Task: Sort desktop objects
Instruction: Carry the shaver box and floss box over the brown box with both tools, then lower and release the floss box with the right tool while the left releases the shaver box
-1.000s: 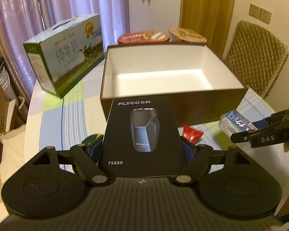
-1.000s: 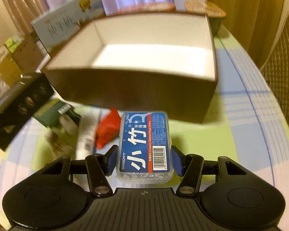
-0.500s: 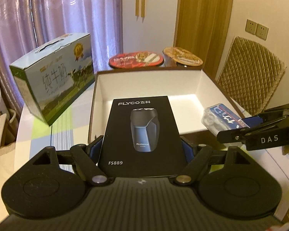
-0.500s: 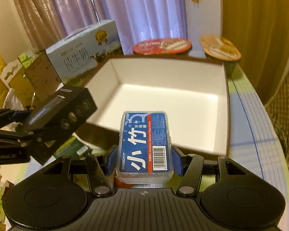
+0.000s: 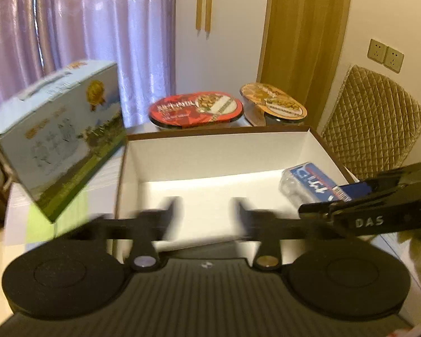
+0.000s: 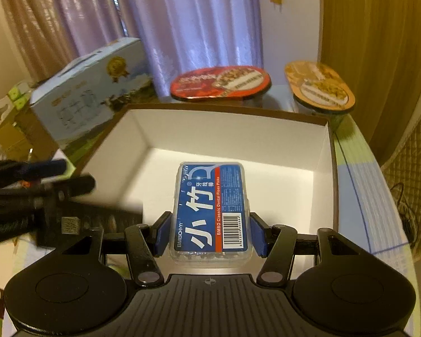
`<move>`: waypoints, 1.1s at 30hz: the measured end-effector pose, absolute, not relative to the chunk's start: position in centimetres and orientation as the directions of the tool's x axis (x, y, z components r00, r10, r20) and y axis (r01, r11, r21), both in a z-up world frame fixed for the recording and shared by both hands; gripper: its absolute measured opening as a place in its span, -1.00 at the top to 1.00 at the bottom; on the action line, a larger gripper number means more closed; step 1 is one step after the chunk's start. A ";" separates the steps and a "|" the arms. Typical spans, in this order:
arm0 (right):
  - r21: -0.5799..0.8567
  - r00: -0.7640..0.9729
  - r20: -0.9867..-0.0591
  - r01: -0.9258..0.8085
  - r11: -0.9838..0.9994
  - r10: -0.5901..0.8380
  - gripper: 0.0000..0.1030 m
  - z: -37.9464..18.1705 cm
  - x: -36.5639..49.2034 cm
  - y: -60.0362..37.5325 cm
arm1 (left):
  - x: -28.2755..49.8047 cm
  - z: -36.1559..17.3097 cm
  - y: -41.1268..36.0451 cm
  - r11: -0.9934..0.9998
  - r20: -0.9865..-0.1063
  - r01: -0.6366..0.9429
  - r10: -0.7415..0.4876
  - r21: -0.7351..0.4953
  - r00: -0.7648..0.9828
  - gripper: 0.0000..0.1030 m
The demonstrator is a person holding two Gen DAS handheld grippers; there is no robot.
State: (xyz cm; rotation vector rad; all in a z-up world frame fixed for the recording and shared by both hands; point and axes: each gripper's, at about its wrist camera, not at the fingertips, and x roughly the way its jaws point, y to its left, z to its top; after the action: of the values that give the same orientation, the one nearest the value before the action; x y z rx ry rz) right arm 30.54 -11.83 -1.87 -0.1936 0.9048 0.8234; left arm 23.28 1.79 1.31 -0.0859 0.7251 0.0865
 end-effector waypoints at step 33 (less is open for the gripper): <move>0.202 0.201 -0.869 -0.689 0.696 0.452 -0.06 -8.6 33.7 -10.7 | 24.9 2.3 5.7 0.995 -0.740 -0.062 -0.019 -0.082 0.672 0.01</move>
State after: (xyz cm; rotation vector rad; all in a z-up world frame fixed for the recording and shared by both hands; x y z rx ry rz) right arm 33.70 -10.67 -8.59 -0.2524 1.1095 0.8087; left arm 24.90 5.69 2.32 -0.1028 0.8342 0.0240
